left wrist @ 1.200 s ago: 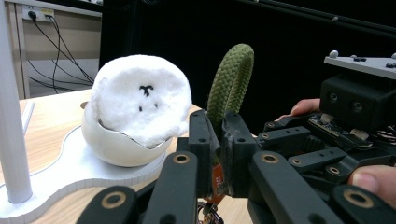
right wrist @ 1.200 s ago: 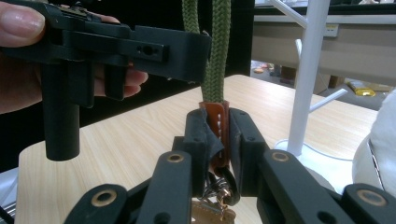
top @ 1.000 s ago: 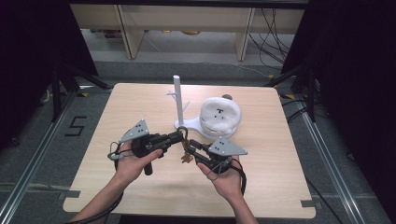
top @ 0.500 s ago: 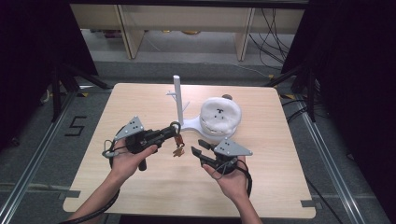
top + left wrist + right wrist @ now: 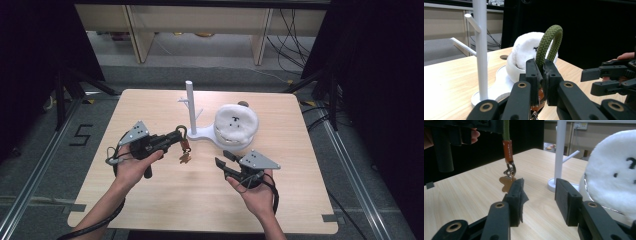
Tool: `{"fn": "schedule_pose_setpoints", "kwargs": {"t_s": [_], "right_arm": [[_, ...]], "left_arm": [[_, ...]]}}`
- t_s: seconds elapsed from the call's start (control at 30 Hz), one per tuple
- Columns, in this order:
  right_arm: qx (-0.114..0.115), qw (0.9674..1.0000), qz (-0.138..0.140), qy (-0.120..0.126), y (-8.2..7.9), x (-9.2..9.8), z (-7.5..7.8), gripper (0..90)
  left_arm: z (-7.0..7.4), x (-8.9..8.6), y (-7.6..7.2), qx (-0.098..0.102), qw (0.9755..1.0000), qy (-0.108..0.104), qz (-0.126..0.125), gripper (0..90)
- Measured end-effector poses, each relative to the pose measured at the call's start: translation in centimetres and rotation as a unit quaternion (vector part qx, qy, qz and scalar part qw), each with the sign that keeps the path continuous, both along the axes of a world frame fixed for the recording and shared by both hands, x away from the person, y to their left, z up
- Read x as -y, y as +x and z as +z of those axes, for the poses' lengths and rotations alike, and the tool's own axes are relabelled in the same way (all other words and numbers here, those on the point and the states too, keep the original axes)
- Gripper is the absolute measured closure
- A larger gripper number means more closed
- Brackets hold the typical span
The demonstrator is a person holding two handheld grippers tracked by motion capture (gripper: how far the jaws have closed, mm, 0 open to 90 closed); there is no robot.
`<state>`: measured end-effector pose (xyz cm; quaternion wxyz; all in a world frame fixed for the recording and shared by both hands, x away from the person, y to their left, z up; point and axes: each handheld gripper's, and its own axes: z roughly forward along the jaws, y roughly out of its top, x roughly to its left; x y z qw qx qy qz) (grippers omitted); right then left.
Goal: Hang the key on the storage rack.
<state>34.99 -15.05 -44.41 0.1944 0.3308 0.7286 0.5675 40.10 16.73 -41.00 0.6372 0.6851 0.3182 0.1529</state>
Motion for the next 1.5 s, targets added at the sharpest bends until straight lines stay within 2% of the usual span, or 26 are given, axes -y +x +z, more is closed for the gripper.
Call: {"fn": "schedule_pose_setpoints", "kwargs": {"t_s": [0.1,0.2,0.23,0.27,0.3,0.4,0.43,0.5,0.53,0.6,0.67,0.7,0.73,0.8,0.83,0.87,0.9,0.97,1.0,1.03,1.07,1.17,1.33,1.37,1.43,1.5], "right_arm": [[0.020,0.9997,-0.002,-0.010,0.2,0.5,-0.1,59.5],[0.014,0.9998,-0.008,-0.006,0.0,0.8,-0.2,59.5],[0.020,0.9997,-0.013,-0.009,0.0,1.0,-0.3,59.5],[0.011,0.9997,-0.019,-0.001,-0.2,1.0,-0.4,59.5],[0.020,0.9997,-0.015,-0.005,0.0,1.3,-0.5,59.4],[0.008,0.9997,-0.022,0.004,-0.2,1.6,-0.8,59.4],[0.016,0.9996,-0.024,-0.007,-0.2,1.9,-0.8,59.4],[0.008,0.9995,-0.029,0.002,-0.3,2.2,-1.0,59.3],[0.018,0.9995,-0.026,-0.001,-0.2,2.3,-1.0,59.2],[0.014,0.9993,-0.033,0.001,-0.3,2.6,-1.1,59.1],[0.020,0.9990,-0.038,0.009,-0.3,2.8,-1.3,59.1],[0.027,0.9989,-0.038,0.000,-0.2,2.9,-1.2,59.1],[0.023,0.9991,-0.036,0.006,-0.2,2.9,-1.3,59.1],[0.016,0.9989,-0.044,0.003,-0.4,3.1,-1.3,59.1],[0.018,0.9988,-0.046,0.005,-0.4,3.2,-1.4,59.1],[0.027,0.9986,-0.046,-0.005,-0.3,3.3,-1.4,59.1],[0.001,0.9988,-0.047,0.013,-0.6,3.2,-1.5,59.1],[0.000,0.9985,-0.054,0.006,-0.7,3.3,-1.6,59.1],[-0.004,0.9988,-0.046,0.015,-0.6,3.3,-1.7,59.1],[0.003,0.9988,-0.048,0.009,-0.5,3.4,-1.6,59.1],[-0.007,0.9985,-0.053,0.011,-0.7,3.4,-1.6,59.1],[-0.006,0.9985,-0.051,0.018,-0.6,3.4,-1.6,59.1],[0.004,0.9985,-0.054,0.012,-0.5,3.5,-1.5,59.1],[-0.005,0.9985,-0.051,0.018,-0.5,3.4,-1.5,59.1],[-0.007,0.9986,-0.050,0.017,-0.5,3.4,-1.5,59.1],[0.005,0.9987,-0.049,0.014,-0.4,3.5,-1.5,59.1]], "left_arm": [[0.0,-0.2,0.4,0.000,1.0000,0.000,0.005,83.9],[0.1,-0.6,0.9,-0.001,1.0000,0.000,0.010,83.9],[0.1,-0.7,1.1,0.000,0.9999,0.004,0.011,83.9],[0.2,-0.8,1.3,0.001,0.9999,0.008,0.011,83.9],[0.2,-0.8,1.4,0.000,0.9999,0.006,0.013,83.9],[0.2,-1.0,1.9,-0.001,0.9998,0.005,0.017,83.9],[0.2,-1.0,2.0,-0.002,0.9999,0.004,0.017,83.9],[0.1,-1.1,2.4,-0.003,0.9998,0.003,0.019,83.9],[0.1,-1.1,2.6,-0.002,0.9999,0.002,0.017,83.9],[0.2,-1.1,3.0,-0.004,0.9998,0.004,0.017,83.9],[0.2,-1.1,3.3,-0.005,0.9998,0.004,0.016,83.9],[0.2,-1.1,3.5,-0.006,0.9998,0.003,0.017,83.9],[0.2,-1.1,3.7,-0.006,0.9998,0.003,0.018,83.8],[0.2,-1.1,4.1,-0.006,0.9998,0.003,0.019,83.9],[0.2,-1.0,4.2,-0.007,0.9998,0.003,0.021,83.9],[0.3,-1.0,4.4,-0.007,0.9997,0.005,0.022,83.9],[0.3,-1.0,4.5,-0.007,0.9997,0.004,0.022,83.9],[0.3,-1.0,4.8,-0.008,0.9997,0.006,0.024,83.8],[0.4,-1.0,5.0,-0.009,0.9996,0.006,0.025,83.8],[0.4,-1.0,5.1,-0.009,0.9996,0.010,0.026,83.9],[0.4,-1.0,5.3,-0.011,0.9995,0.008,0.027,83.8],[0.4,-1.2,5.8,-0.015,0.9993,0.008,0.032,83.8],[0.6,-1.3,6.7,-0.020,0.9991,0.009,0.037,83.9],[0.6,-1.3,6.8,-0.020,0.9991,0.010,0.037,83.8],[0.7,-1.3,7.2,-0.021,0.9990,0.011,0.038,83.8],[0.8,-1.2,7.5,-0.024,0.9989,0.012,0.039,83.8]]}}
